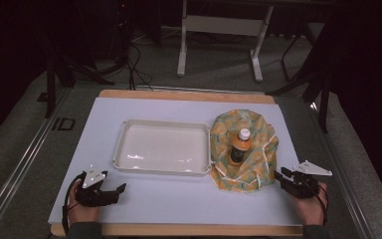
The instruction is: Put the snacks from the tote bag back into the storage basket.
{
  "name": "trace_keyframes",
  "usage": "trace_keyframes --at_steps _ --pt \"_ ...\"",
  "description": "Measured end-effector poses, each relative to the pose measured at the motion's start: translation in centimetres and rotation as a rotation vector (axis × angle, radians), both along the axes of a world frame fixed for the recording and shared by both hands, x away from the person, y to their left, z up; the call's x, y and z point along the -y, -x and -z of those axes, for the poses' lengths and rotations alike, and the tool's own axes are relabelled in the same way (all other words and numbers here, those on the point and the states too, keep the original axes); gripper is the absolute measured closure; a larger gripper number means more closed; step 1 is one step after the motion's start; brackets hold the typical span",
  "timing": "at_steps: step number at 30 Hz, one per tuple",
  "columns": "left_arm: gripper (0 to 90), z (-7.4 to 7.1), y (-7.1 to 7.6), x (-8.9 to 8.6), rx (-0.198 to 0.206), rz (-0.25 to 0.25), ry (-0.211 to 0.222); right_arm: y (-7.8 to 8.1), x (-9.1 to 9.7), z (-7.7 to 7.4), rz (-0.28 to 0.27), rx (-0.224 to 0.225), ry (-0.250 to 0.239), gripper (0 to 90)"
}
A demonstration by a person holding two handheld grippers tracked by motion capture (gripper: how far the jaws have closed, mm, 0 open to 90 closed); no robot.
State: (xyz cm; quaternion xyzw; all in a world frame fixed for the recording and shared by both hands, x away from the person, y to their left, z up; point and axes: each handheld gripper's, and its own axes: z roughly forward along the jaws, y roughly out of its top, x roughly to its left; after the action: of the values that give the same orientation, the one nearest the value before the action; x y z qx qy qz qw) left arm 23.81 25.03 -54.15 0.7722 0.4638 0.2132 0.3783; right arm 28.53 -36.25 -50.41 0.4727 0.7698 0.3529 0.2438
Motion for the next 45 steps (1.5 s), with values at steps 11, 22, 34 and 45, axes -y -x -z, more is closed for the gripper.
trace_keyframes --at_steps 11,22,34,45 --pt "17.6 0.0 0.0 0.0 -0.001 0.002 0.0 -0.4 -0.4 -1.6 -0.051 0.008 0.017 70.3" --pt "17.6 0.0 0.0 0.0 -0.002 0.005 0.0 -0.8 -1.5 -2.7 -0.096 0.014 0.016 77.4" --pt "17.6 0.0 0.0 0.0 -0.003 0.008 0.004 -1.7 -3.5 -3.7 -0.157 0.027 0.072 89.1" --pt "17.6 0.0 0.0 0.0 -0.004 0.011 0.004 -2.7 -5.2 -4.6 -0.199 0.042 0.09 89.8"
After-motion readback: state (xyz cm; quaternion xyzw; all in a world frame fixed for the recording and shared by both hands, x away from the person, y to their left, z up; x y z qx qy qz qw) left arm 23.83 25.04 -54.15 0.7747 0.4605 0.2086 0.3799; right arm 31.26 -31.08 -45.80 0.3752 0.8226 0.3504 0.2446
